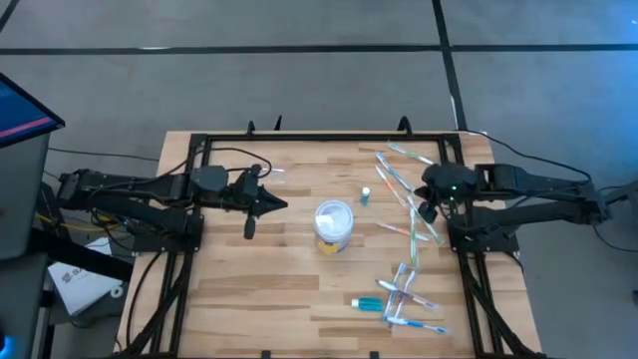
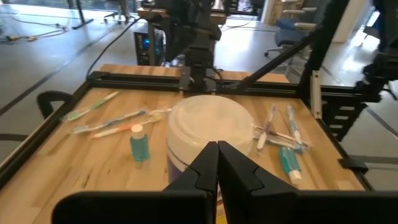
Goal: Pick & Place toothbrushing station
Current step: Put the top green toothbrush into the transparent organizer
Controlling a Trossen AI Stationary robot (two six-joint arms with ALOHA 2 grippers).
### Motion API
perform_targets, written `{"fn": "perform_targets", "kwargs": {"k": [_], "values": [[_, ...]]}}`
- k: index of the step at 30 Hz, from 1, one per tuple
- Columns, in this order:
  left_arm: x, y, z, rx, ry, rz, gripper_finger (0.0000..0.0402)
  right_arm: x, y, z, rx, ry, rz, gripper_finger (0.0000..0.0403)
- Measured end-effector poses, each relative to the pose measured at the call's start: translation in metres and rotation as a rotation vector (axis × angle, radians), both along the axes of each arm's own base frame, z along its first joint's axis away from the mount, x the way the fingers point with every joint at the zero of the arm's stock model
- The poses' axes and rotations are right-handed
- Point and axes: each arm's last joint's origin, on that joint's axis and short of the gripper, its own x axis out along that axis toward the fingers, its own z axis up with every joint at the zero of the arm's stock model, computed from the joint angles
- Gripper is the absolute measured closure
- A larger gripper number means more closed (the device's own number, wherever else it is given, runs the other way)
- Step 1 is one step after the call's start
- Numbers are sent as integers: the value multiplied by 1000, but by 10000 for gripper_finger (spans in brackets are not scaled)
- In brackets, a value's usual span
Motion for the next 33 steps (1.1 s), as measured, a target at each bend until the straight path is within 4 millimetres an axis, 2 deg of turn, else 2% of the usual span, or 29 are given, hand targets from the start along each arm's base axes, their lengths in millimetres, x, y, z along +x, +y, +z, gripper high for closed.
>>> {"fn": "perform_targets", "kwargs": {"k": [6,13,24,33], "values": [[0,1,0,6,0,21,402,11,-16,-10,-35,126,-87,403],[0,1,0,6,-4,21,402,24,-53,-29,3,273,-203,403],[0,1,2,5,-16,21,402,43,-114,-58,15,304,-208,403],[0,1,2,5,-23,21,402,42,-161,-94,64,376,-245,403]]}}
